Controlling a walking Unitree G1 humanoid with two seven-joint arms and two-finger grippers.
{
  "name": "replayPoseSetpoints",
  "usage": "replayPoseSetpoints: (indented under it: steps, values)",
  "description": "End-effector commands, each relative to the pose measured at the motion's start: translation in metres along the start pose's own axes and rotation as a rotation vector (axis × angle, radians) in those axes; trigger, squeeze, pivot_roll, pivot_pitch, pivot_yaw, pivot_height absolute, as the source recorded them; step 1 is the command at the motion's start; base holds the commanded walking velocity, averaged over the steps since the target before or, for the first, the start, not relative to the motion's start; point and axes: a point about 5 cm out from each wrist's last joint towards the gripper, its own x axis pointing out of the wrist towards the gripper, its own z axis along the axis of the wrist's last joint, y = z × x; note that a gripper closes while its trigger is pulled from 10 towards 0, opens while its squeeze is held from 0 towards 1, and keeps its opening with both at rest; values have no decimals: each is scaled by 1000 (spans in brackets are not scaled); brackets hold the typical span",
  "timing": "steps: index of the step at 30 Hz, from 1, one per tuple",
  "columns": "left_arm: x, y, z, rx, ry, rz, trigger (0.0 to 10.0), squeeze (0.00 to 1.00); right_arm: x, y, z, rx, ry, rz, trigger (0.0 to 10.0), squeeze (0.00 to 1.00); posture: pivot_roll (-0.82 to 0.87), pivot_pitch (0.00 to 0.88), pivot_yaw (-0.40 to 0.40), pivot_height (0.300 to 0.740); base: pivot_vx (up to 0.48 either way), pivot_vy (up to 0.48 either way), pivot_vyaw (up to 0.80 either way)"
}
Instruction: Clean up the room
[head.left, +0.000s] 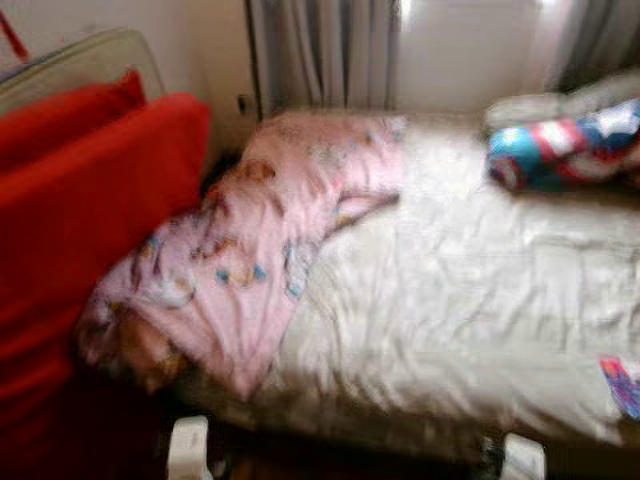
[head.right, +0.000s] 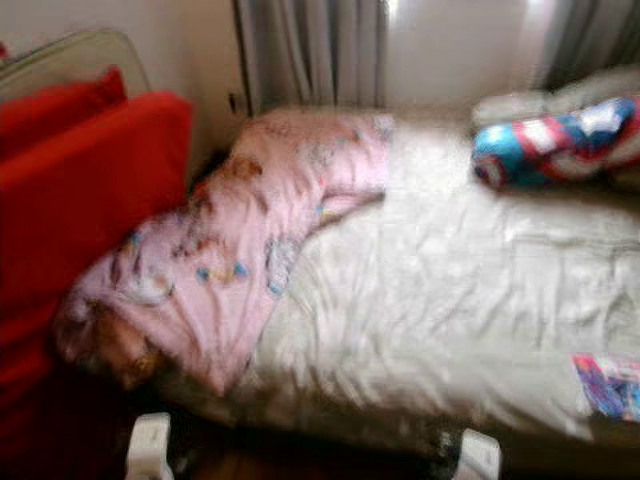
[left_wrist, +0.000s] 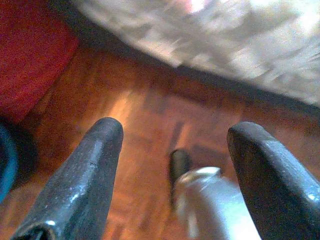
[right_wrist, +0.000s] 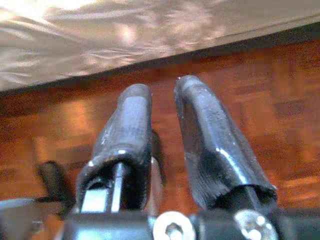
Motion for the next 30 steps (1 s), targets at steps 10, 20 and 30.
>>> replayPoseSetpoints:
  steps: [10,20,30]
  values:
    - [1,-5,1,7,-1,-15,10000,0,-1,-7,-1,-11,0,-16,10000,0,-74,35,24,740,0,415,0]
    - [1,-6,0,7,0,-14,10000,0,0,-5,0,-16,-5,-10,10000,0,-70,14,28,740,0,416,0]
    - [0,-5,-1,18,2,-16,10000,0,1,-1,5,-24,-31,0,10000,0,-74,0,34,740,0,54,0]
